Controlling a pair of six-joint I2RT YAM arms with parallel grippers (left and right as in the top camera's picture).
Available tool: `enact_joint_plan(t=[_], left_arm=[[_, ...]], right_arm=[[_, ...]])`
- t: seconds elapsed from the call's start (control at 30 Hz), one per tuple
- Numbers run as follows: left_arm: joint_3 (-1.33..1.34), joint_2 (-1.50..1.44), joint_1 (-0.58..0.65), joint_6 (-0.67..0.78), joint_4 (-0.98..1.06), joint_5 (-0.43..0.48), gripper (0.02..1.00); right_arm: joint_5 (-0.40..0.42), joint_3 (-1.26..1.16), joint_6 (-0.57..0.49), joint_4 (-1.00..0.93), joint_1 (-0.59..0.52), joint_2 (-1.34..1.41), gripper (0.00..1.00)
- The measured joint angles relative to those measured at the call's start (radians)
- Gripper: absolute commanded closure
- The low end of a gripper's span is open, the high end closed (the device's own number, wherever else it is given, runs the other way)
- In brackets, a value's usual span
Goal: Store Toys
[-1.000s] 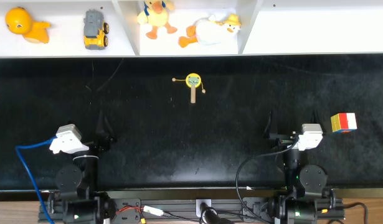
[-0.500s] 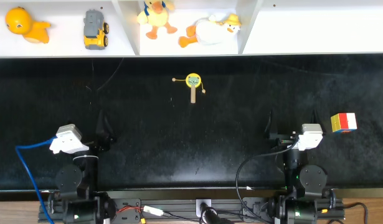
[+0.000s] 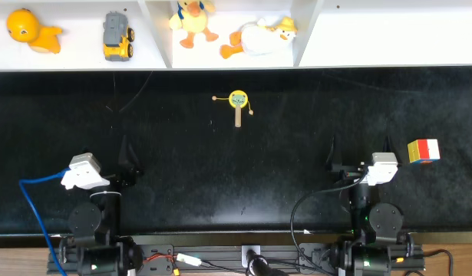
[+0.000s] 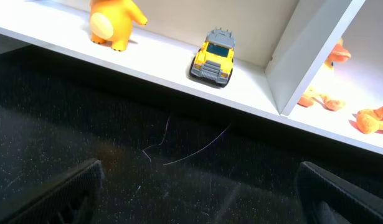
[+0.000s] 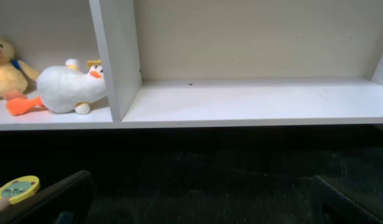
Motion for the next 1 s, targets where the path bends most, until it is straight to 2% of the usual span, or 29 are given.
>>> enact_joint_plan(t=[0.17,0.27,0.33,0.53,0.73,0.83,1.0], left_arm=[[0.0,0.0,0.0,0.0,0.0,0.0,0.02],[0.0,0.0,0.0,0.0,0.0,0.0,0.02],[0.0,0.0,0.0,0.0,0.0,0.0,0.02],[0.0,0.0,0.0,0.0,0.0,0.0,0.02],[0.0,0.0,0.0,0.0,0.0,0.0,0.02],[0.0,0.0,0.0,0.0,0.0,0.0,0.02],[0.0,0.0,0.0,0.0,0.0,0.0,0.02]], right_arm=[[-0.002,0.0,0.004,0.0,0.0,0.0,0.007],[-0.011,0.0,0.059,0.002,0.0,0.0,0.005],[-0.024,0.0,0.137,0.003,0.0,0.0,0.005],[-0.126,0.0,0.485,0.014,0.0,0.0,0.005],[-0.211,0.0,0.722,0.023,0.0,0.0,0.005],[-0.277,0.0,0.766,0.023,0.0,0.0,0.003],[-0.399,0.001,0.747,0.02,0.0,0.028,0.001]])
